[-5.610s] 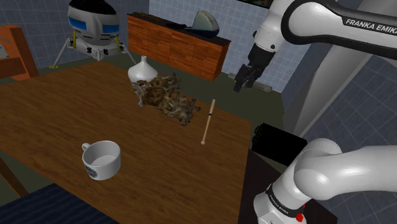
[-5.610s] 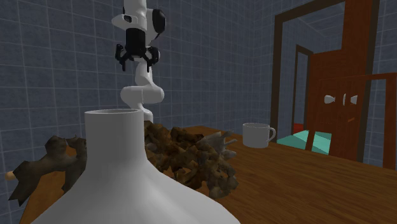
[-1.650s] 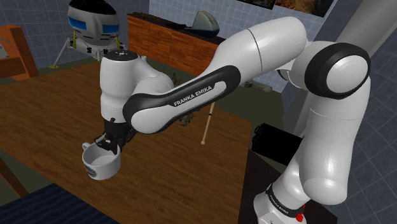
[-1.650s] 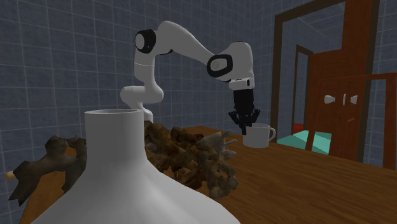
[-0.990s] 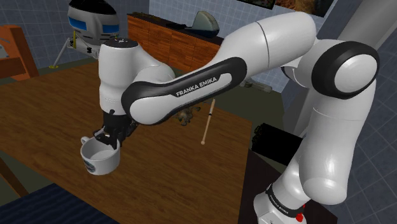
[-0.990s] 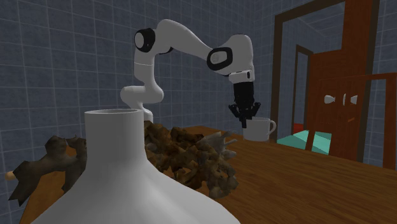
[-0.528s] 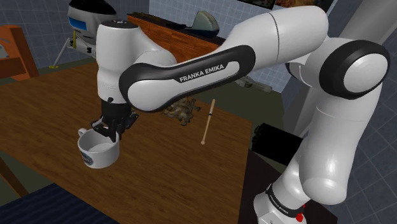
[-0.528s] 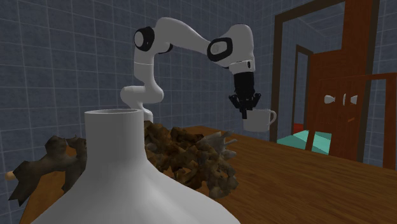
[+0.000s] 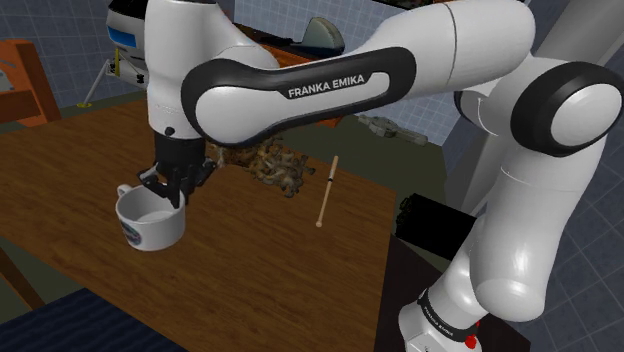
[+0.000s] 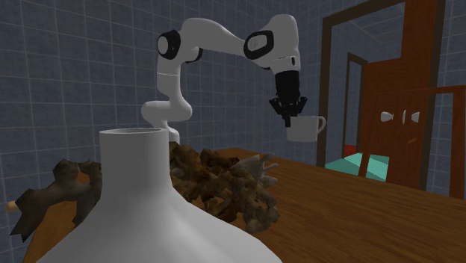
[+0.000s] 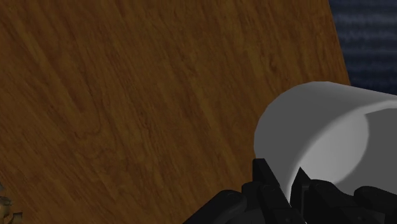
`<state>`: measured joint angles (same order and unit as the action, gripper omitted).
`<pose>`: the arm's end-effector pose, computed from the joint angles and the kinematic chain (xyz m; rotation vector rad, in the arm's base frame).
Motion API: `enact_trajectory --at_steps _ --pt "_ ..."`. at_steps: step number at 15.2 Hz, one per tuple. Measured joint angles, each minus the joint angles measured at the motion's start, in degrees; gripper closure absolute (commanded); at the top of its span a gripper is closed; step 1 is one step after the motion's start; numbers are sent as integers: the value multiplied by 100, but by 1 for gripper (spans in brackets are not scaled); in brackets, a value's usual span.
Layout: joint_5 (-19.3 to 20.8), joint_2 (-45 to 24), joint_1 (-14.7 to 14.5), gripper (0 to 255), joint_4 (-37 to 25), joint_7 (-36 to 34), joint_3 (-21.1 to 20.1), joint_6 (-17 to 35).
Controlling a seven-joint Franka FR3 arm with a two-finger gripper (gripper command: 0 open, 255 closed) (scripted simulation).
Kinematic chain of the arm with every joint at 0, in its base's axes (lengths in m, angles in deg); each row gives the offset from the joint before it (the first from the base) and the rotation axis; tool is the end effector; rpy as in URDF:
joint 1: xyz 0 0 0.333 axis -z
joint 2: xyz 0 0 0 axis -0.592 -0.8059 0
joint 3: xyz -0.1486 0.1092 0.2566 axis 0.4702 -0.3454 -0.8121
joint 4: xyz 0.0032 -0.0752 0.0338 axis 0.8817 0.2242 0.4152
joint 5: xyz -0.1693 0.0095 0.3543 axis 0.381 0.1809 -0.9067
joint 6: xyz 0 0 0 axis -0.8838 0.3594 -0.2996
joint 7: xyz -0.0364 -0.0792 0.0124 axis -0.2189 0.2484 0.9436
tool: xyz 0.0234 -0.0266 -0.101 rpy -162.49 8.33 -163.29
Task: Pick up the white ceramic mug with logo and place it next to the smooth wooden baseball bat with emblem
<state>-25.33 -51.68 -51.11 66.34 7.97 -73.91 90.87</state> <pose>0.4909 0.4151 0.4529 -3.0805 -0.0741 -0.1305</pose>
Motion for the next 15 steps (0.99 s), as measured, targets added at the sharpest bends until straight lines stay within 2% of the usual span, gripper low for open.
enact_trajectory --at_steps 8,15 --pt "-91 127 7 255 -430 70 -32 -539" --pt "-893 1574 546 255 1198 883 97 -168"
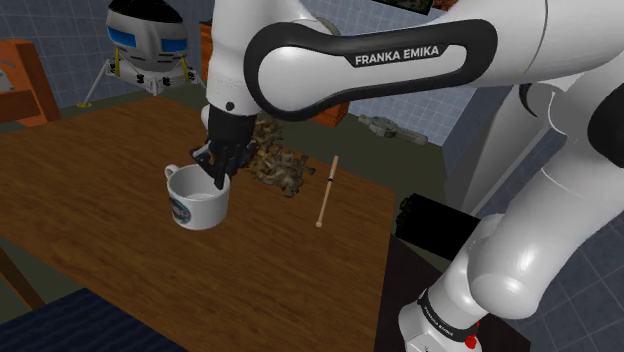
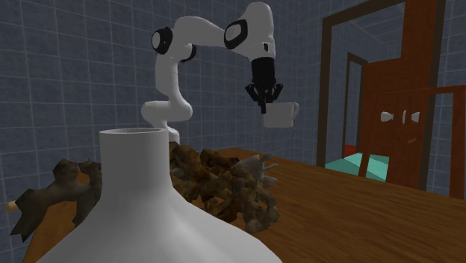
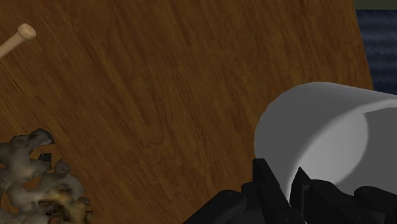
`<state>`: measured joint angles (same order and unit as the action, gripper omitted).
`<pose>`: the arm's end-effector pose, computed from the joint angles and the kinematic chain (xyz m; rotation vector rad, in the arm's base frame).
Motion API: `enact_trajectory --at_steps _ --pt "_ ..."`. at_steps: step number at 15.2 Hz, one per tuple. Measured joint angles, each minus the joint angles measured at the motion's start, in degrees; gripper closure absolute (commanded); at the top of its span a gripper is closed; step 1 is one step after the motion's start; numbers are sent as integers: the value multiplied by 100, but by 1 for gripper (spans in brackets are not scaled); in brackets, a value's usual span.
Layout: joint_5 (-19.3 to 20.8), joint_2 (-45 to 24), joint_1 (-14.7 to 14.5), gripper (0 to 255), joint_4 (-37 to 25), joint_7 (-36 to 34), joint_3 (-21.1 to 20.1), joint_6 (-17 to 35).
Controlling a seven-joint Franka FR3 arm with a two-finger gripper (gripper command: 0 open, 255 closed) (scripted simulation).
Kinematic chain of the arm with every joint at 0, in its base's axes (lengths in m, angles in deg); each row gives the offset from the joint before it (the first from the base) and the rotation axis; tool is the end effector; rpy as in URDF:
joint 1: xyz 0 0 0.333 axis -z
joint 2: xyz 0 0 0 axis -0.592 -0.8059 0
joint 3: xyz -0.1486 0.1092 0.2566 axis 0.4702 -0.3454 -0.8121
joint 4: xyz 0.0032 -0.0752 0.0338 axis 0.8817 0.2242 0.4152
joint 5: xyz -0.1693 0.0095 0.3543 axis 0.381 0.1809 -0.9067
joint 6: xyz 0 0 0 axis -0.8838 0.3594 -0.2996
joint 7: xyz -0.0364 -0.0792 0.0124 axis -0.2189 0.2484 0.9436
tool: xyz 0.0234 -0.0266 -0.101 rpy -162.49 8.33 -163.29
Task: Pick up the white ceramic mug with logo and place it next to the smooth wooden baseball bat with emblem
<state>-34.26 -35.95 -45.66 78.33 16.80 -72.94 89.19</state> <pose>0.4570 0.3428 0.4971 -3.0819 -0.0735 -0.1300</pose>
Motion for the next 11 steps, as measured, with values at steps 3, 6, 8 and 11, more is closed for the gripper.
enact_trajectory --at_steps 3,6,8,11 --pt "-341 635 134 255 642 438 170 65" --pt "-676 1364 193 255 1372 911 412 103" --pt "-790 1687 223 255 1692 1172 577 99" --pt "-925 2249 273 255 2207 1638 905 32"
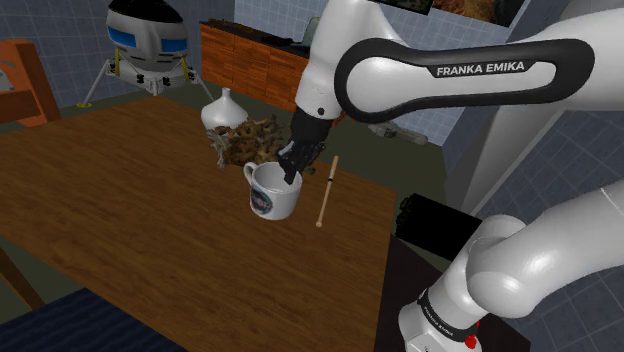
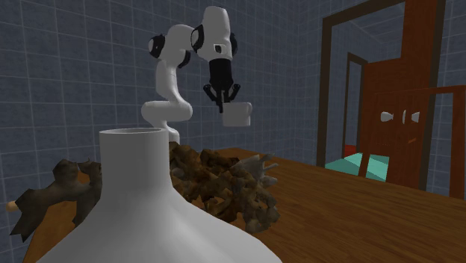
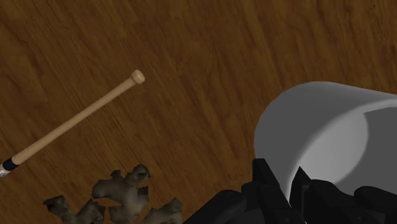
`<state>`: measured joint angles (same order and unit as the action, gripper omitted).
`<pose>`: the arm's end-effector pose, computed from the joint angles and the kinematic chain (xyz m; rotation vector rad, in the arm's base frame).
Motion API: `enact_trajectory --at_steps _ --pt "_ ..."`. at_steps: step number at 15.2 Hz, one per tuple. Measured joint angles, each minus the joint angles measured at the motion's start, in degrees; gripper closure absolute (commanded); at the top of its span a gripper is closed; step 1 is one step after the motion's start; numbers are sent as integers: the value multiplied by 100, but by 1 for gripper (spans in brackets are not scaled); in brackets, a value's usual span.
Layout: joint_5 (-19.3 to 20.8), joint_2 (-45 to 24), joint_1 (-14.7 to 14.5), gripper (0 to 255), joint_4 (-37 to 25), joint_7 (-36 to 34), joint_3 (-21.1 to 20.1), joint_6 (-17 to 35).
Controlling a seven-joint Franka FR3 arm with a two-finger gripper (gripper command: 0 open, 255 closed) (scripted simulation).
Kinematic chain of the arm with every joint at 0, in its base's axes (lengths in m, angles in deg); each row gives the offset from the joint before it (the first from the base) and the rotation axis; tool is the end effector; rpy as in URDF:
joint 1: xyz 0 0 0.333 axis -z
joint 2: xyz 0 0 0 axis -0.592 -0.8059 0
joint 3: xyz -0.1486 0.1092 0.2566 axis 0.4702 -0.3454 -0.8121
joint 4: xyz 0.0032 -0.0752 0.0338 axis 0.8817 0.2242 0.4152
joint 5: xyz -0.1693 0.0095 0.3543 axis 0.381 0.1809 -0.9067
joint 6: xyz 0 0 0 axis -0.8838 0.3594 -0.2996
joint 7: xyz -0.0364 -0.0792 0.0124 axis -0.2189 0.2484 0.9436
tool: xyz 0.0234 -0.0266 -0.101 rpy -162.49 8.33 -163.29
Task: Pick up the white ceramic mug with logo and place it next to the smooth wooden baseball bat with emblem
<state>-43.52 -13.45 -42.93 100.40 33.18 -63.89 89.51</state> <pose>0.3990 0.2084 0.4993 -3.0819 -0.0727 -0.1300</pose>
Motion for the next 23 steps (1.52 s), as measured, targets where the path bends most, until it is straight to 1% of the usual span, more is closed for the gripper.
enact_trajectory --at_steps 4,10,12,16,19,21,23 --pt "-78 752 29 255 679 482 385 -109" --pt "69 1743 185 255 1384 1183 1017 -463" --pt "202 2084 298 255 1652 1492 1306 -565" --pt "482 2583 523 255 1951 1972 1762 -799" --pt "747 2837 737 255 2035 2364 2141 -988" --pt "882 3026 847 255 2192 2551 2318 -1030" --pt "927 3070 884 255 2330 2615 2378 -941"
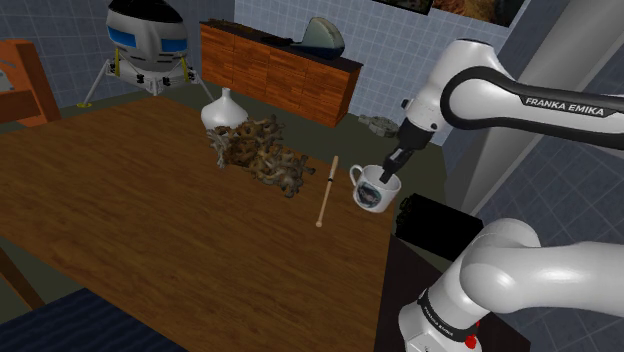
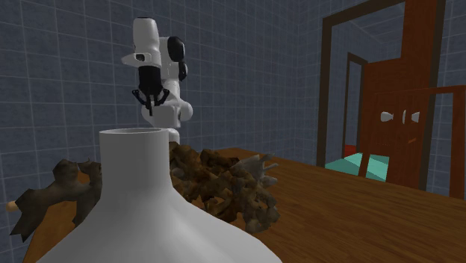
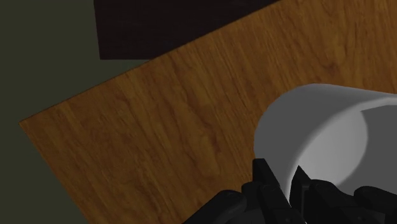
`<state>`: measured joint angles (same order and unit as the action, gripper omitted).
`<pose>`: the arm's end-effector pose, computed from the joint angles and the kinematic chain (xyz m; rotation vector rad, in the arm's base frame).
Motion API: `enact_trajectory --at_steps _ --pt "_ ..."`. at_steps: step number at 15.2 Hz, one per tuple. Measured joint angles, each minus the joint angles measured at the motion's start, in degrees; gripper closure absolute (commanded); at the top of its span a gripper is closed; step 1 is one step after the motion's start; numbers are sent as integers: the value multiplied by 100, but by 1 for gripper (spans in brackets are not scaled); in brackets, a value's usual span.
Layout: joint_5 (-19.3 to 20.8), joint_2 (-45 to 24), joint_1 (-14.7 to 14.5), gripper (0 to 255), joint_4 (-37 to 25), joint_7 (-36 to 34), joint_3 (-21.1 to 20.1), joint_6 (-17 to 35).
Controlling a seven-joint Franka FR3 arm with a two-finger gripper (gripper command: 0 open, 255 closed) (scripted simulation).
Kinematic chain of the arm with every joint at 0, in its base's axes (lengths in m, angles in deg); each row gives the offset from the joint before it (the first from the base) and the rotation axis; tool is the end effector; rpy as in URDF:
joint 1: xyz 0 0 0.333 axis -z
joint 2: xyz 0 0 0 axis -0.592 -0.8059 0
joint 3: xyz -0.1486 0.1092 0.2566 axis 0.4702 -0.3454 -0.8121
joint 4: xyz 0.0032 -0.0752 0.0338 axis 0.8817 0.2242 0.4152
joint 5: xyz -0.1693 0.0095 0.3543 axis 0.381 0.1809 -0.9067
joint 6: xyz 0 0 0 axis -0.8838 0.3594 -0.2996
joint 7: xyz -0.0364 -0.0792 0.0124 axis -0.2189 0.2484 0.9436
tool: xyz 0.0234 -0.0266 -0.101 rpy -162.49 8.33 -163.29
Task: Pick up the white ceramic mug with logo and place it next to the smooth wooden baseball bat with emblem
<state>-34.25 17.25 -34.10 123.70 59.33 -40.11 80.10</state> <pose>0.2845 -0.0386 0.4878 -3.0805 -0.0740 -0.1296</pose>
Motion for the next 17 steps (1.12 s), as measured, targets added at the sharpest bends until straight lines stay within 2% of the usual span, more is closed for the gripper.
enact_trajectory --at_steps 17 --pt "76 -254 47 255 1167 97 112 1413"
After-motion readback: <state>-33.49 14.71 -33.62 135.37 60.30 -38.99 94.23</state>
